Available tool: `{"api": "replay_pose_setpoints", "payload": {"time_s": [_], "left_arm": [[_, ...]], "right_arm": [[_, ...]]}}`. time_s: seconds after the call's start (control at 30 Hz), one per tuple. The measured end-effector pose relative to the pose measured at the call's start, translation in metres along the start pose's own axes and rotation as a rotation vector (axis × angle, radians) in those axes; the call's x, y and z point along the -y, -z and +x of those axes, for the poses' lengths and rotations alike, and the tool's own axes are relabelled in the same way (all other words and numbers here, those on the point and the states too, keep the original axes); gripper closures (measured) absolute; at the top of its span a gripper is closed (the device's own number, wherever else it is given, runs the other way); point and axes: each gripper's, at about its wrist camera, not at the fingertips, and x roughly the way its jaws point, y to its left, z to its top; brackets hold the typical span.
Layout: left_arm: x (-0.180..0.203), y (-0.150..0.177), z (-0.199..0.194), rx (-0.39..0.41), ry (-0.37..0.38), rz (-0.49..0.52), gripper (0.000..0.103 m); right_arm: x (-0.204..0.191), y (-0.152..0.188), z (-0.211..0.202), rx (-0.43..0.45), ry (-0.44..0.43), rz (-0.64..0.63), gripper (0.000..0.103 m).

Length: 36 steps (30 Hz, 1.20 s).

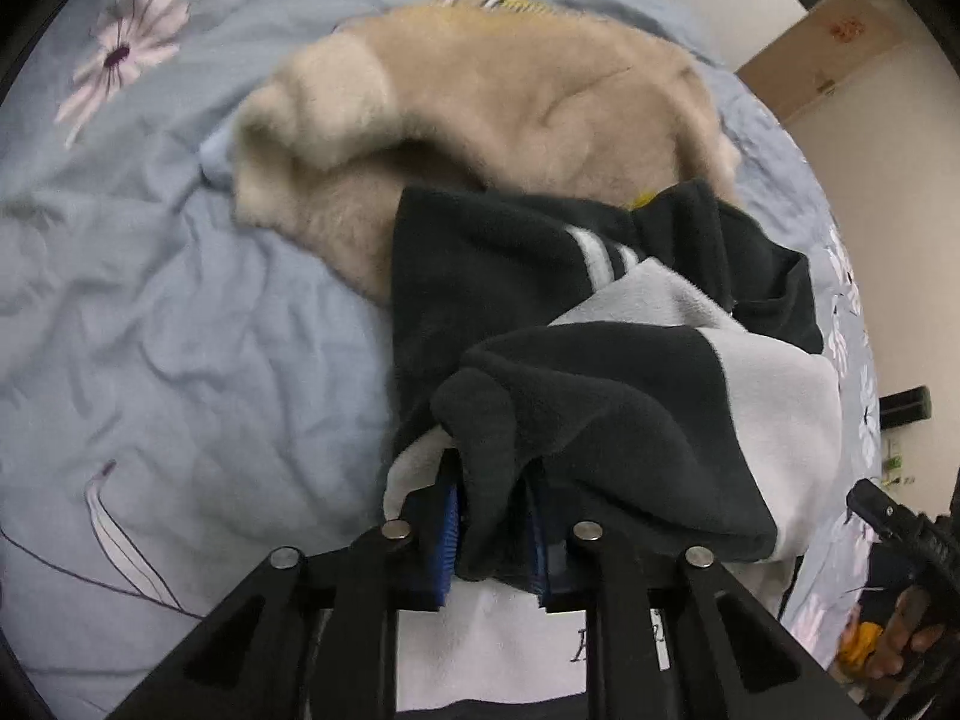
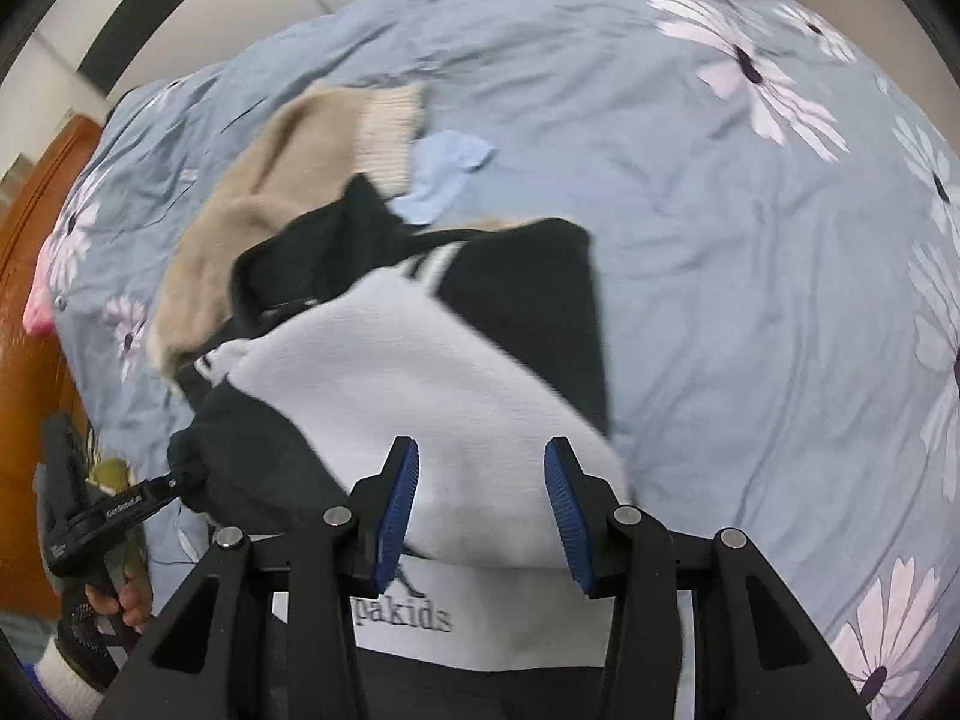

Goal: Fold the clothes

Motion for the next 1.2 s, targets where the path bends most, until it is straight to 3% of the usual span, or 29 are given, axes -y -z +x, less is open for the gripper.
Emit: {"api": "replay_pose_setpoints", "payload": {"time_s": [0.23,0.33,0.4,0.47,0.5,0.6,0.7,0.8,0.9,1.07,1.2], "left_arm": [[-0.010,-0.012,0.014,-0.011,-0.089,0.008,0.085],[-0.007,-0.016,0.016,-0.034,-0.073,0.010,0.081],[-0.008,-0.015,0.005,-0.038,-0.009,-0.008,0.072],[-0.013,-0.006,-0.014,-0.039,0.059,-0.018,0.042],[-0.016,0.000,-0.024,-0.036,0.085,-0.019,0.037],[-0.027,0.028,-0.051,-0.040,0.093,0.014,0.033],[-0.048,0.071,-0.056,-0.110,0.084,0.009,0.033],[-0.064,0.121,-0.050,-0.184,0.071,-0.031,0.033],[-0.075,0.160,-0.045,-0.210,0.077,-0.078,0.033],[-0.095,0.216,-0.035,-0.239,0.103,-0.151,0.033],[-0.093,0.240,-0.036,-0.215,0.156,-0.160,0.034]], "right_arm": [[0.007,-0.007,0.041,-0.059,0.010,0.000,0.058],[0.012,-0.011,0.052,-0.071,0.011,0.024,0.058],[0.014,-0.011,0.046,-0.064,-0.016,0.033,0.058],[0.017,-0.007,0.029,-0.046,-0.064,0.028,0.058],[0.021,-0.002,0.019,-0.039,-0.093,0.028,0.058],[0.046,0.028,-0.008,-0.050,-0.153,0.072,0.052],[0.081,0.077,-0.021,-0.092,-0.147,0.159,0.052],[0.115,0.137,-0.021,-0.188,-0.140,0.256,0.052],[0.128,0.177,-0.016,-0.259,-0.143,0.269,0.052],[0.136,0.210,0.005,-0.298,-0.222,0.279,0.052],[0.131,0.223,0.016,-0.305,-0.305,0.260,0.052]]}}
